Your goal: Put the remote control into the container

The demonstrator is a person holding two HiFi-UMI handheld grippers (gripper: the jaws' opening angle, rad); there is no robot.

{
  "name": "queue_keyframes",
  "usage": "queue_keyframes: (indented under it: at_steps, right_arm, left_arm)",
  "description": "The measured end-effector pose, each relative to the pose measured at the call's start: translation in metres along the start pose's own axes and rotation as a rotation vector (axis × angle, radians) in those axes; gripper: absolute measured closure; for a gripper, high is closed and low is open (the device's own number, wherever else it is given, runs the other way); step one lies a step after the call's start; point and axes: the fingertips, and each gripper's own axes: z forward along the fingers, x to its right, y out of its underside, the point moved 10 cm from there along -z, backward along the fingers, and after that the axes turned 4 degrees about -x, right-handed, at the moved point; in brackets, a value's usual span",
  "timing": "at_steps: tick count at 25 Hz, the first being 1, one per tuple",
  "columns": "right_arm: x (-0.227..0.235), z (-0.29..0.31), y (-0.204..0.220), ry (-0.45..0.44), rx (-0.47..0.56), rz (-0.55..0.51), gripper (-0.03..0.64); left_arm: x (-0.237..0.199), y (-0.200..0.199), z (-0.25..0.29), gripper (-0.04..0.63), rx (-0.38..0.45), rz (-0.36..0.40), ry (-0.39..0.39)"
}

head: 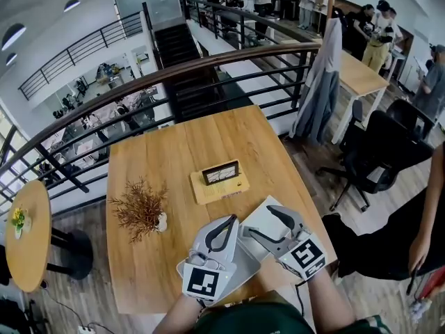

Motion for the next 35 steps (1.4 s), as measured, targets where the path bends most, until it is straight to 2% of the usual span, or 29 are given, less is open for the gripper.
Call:
queue_keyframes:
  at_steps: [6, 13, 23, 35]
  right_arm:
    - [-0.006, -0.013, -0.021, 0.006, 0.117, -0.001, 0.313]
    - [-0.017, -0.029, -0.048, 0.03, 0.299, -0.061, 0.313]
    - [-0.019, -0.032, -0.047, 0.027, 0.33, -0.038, 0.314]
    - [-0.015, -0.037, -0.056, 0.044, 0.386, -0.02, 0.519]
  left_arm:
    - [-0.003, -0.007, -0.003, 0.597, 0.013, -0.011, -0.001]
    - [-0.004, -0.02, -0.009, 0.597, 0.023, -0.013, 0.009]
    - [-0.005, -0.021, -0.011, 0.597, 0.02, -0.021, 0.017]
    - [-0.005, -0.024, -0.012, 0.597, 0.028, -0.015, 0.021]
